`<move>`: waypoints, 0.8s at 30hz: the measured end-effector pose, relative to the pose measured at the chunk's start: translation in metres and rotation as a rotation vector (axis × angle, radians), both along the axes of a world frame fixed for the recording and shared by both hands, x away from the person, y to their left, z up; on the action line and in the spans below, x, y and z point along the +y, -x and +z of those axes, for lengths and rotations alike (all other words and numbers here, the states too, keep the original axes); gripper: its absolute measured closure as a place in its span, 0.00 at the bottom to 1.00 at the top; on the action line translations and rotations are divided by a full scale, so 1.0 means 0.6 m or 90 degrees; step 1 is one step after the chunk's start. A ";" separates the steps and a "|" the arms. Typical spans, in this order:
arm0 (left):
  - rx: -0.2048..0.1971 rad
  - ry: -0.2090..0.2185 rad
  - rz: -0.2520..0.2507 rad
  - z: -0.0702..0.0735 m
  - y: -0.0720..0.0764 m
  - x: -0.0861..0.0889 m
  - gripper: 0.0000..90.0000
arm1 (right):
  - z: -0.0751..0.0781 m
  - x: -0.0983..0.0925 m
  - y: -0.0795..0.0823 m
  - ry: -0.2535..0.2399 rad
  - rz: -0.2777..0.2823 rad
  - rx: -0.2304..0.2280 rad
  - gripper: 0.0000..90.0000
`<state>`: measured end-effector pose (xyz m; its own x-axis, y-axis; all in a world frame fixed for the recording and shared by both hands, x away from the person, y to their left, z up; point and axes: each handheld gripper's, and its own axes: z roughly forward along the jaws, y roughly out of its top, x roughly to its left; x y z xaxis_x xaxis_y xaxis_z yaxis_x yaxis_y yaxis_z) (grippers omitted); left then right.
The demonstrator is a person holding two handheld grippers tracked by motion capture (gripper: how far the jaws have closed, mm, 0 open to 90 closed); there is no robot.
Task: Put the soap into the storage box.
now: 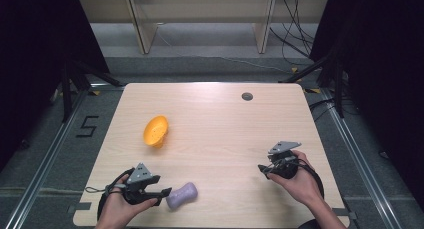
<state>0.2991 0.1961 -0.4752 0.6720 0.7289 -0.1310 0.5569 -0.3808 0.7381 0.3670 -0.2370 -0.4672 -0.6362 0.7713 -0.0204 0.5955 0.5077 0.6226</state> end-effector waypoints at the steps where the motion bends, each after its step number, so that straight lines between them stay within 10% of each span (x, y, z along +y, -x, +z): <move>1: 0.002 0.008 -0.003 0.002 -0.001 0.000 0.42 | 0.000 -0.001 0.000 0.002 0.002 -0.001 0.52; 12: 0.063 -0.016 -0.019 0.029 -0.001 -0.013 0.38 | 0.000 -0.001 0.001 0.006 0.000 -0.001 0.52; 17: 0.121 -0.067 -0.030 0.042 -0.004 -0.032 0.36 | 0.002 0.000 0.001 0.010 0.004 0.013 0.52; 18: 0.143 -0.116 -0.054 0.047 -0.005 -0.043 0.36 | 0.002 0.000 0.001 0.011 0.005 0.014 0.52; 24: 0.153 -0.159 -0.095 0.050 -0.009 -0.071 0.36 | 0.002 -0.001 0.001 0.010 -0.001 0.015 0.52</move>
<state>0.3046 0.1533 -0.4449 0.7449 0.6547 -0.1282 0.6275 -0.6223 0.4680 0.3663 -0.2374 -0.4659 -0.6351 0.7723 -0.0168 0.6112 0.5156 0.6005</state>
